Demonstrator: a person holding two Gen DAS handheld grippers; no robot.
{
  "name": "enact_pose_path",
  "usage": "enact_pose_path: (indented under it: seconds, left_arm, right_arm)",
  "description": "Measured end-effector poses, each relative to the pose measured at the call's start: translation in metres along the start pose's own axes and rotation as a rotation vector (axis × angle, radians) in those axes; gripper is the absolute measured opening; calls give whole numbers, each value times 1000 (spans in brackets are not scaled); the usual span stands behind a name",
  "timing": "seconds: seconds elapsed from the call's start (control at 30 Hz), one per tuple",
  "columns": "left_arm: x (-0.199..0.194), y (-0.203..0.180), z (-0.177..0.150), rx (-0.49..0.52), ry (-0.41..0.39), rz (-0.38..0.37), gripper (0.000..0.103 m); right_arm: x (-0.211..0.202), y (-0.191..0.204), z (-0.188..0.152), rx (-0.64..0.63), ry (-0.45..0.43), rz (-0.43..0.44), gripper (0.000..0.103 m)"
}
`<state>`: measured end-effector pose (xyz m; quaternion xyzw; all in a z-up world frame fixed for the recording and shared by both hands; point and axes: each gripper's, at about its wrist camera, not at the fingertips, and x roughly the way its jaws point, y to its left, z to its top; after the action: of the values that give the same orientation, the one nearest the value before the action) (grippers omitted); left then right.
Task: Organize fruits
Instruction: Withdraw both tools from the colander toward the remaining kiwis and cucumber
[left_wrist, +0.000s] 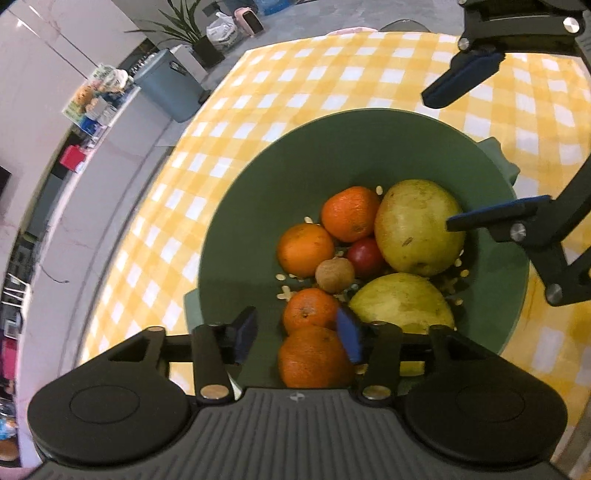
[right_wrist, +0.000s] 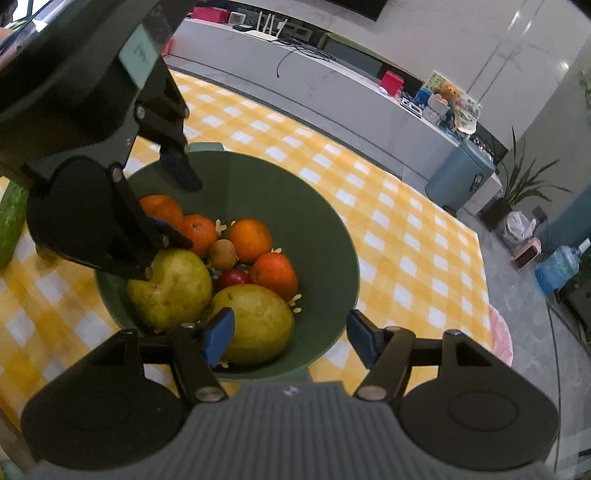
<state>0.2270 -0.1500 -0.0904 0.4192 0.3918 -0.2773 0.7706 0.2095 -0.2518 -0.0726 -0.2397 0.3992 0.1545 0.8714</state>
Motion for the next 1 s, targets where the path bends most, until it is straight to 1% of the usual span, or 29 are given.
enact_pose_path:
  seconds: [0.03, 0.1, 0.2, 0.27, 0.33, 0.47, 0.57, 0.7, 0.83, 1.0]
  left_arm:
    - [-1, -2, 0, 5, -2, 8, 62]
    - [-3, -4, 1, 11, -4, 23, 63]
    - [-11, -8, 1, 17, -19, 45, 67]
    - [-17, -10, 2, 20, -34, 46, 71]
    - [-24, -10, 3, 20, -49, 38, 73]
    - [-34, -8, 4, 30, -67, 55, 75]
    - [-41, -6, 4, 27, -69, 25, 76]
    - [-51, -4, 0, -3, -59, -34, 76]
    - [-64, -7, -8, -28, -63, -41, 76]
    - [-89, -12, -28, -96, -103, -66, 76]
  right_arm:
    - [0, 0, -1, 5, 3, -4, 67]
    - [-3, 3, -5, 15, 5, -13, 76]
    - [-8, 6, -11, 34, 7, -15, 76]
    - [-13, 7, -14, 64, -6, -25, 76]
    - [-16, 6, -16, 104, -9, -23, 77]
    - [-21, 5, -20, 186, -6, -28, 77]
    - [-27, 7, -22, 222, -13, -28, 77]
    - [-36, 15, -25, 218, -12, -36, 77]
    - [-44, 26, -30, 221, -8, -32, 78]
    - [-55, 50, -34, 187, -19, -21, 79]
